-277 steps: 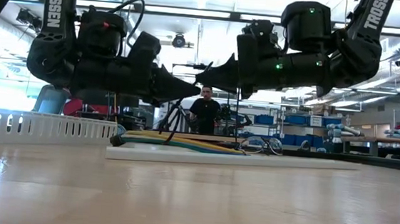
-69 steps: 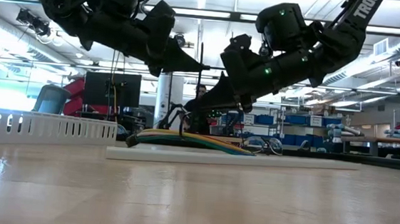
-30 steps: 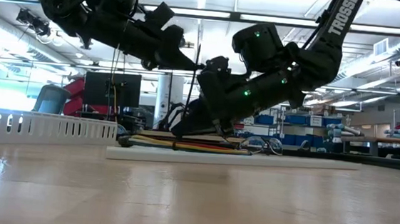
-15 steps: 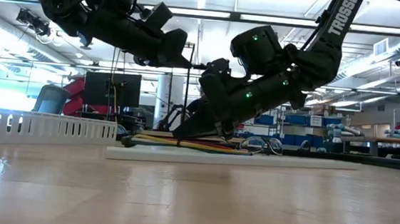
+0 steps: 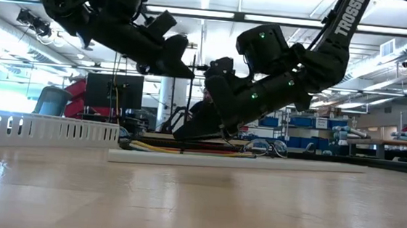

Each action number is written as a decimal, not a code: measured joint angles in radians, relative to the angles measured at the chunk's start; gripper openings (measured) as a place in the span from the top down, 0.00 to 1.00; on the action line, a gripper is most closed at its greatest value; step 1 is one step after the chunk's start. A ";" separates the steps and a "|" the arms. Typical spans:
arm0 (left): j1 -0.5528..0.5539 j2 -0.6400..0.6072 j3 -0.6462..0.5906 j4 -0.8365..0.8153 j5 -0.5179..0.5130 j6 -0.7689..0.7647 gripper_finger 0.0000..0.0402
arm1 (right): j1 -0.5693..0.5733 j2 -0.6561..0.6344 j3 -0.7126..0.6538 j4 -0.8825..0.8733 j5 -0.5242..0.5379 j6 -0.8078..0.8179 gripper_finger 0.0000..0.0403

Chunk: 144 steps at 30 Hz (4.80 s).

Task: Ziptie cables
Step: Wrap the cables together using a zip tie, then move the white cable duct to the top center of the table

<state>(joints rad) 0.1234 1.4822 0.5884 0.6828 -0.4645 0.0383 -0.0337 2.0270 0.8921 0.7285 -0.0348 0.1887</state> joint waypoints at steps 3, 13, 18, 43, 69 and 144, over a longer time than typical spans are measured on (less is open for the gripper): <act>-0.001 0.000 0.000 -0.037 0.034 -0.022 0.83 | -0.007 -0.004 0.000 -0.002 -0.001 -0.008 0.77; -0.042 -0.003 0.077 -0.190 0.103 0.101 0.69 | -0.064 -0.221 0.000 -0.292 -0.014 -0.107 0.64; -0.105 -0.019 0.223 -0.476 0.002 0.171 0.68 | -0.097 -0.384 0.000 -0.567 0.010 -0.148 0.64; -0.368 -0.174 0.199 -1.105 -0.108 -0.258 0.68 | -0.101 -0.844 -0.472 -0.652 0.266 0.017 0.72; -0.071 -0.272 -0.175 -0.475 0.216 -0.075 0.68 | -0.349 -0.471 -0.190 -0.449 -0.080 0.077 0.72; 0.307 0.511 0.574 -0.606 0.228 0.250 0.97 | -0.404 -0.884 -0.192 -0.809 -0.052 -0.105 0.72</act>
<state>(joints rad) 0.4303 1.9937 1.1628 0.0766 -0.2369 0.2888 -0.4381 1.1428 0.6998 -0.0808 -0.0864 0.0836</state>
